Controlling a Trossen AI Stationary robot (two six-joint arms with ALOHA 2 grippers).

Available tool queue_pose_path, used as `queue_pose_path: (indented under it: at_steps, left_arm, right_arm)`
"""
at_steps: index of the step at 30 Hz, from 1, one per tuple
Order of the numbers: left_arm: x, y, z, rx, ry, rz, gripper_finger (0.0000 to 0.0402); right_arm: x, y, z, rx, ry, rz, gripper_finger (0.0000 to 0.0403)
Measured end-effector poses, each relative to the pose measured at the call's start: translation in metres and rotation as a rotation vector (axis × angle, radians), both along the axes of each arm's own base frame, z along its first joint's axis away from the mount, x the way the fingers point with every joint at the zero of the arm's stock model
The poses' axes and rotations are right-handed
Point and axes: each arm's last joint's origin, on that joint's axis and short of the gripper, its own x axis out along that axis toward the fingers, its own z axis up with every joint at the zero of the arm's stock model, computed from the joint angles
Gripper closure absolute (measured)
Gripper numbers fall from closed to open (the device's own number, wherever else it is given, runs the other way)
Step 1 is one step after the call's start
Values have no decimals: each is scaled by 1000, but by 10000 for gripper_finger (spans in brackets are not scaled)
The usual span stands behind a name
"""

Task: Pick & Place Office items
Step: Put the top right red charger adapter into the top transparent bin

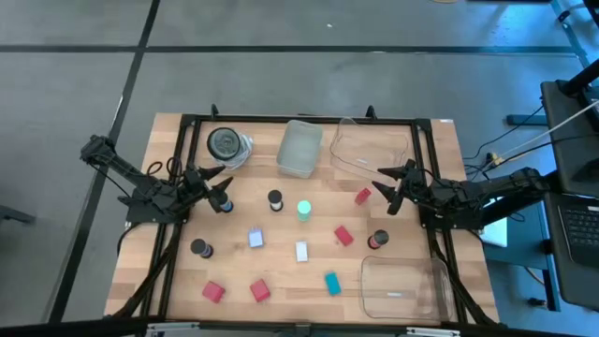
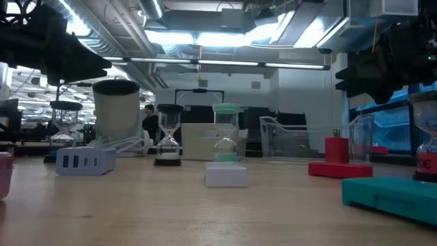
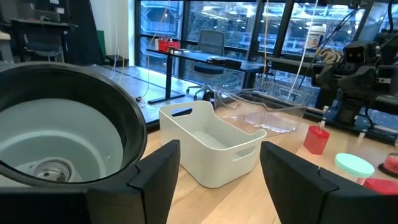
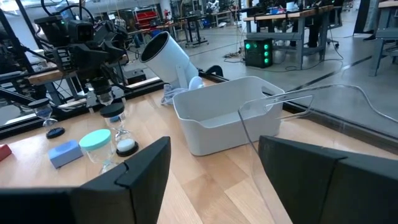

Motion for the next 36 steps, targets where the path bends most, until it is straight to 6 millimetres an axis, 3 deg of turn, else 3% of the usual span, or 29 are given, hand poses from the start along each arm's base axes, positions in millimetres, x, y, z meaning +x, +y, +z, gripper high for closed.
queue_pose_path:
  at_steps: [14, 24, 31, 36]
  left_arm:
    - [-1, 1, 0, -3, -7, 39, 181]
    - [-2, 2, 16, 15, -71, 69, 185]
    - [-4, 1, 36, 22, -217, -52, 185]
    - [-5, 1, 47, 13, -288, -115, 185]
  right_arm:
    - [0, 0, 5, 24, -36, -4, 154]
    - [-9, -2, 72, -77, -135, -1, 154]
    - [-21, -5, 104, -2, -42, -8, 154]
    - [-23, -6, 122, 58, 122, -24, 154]
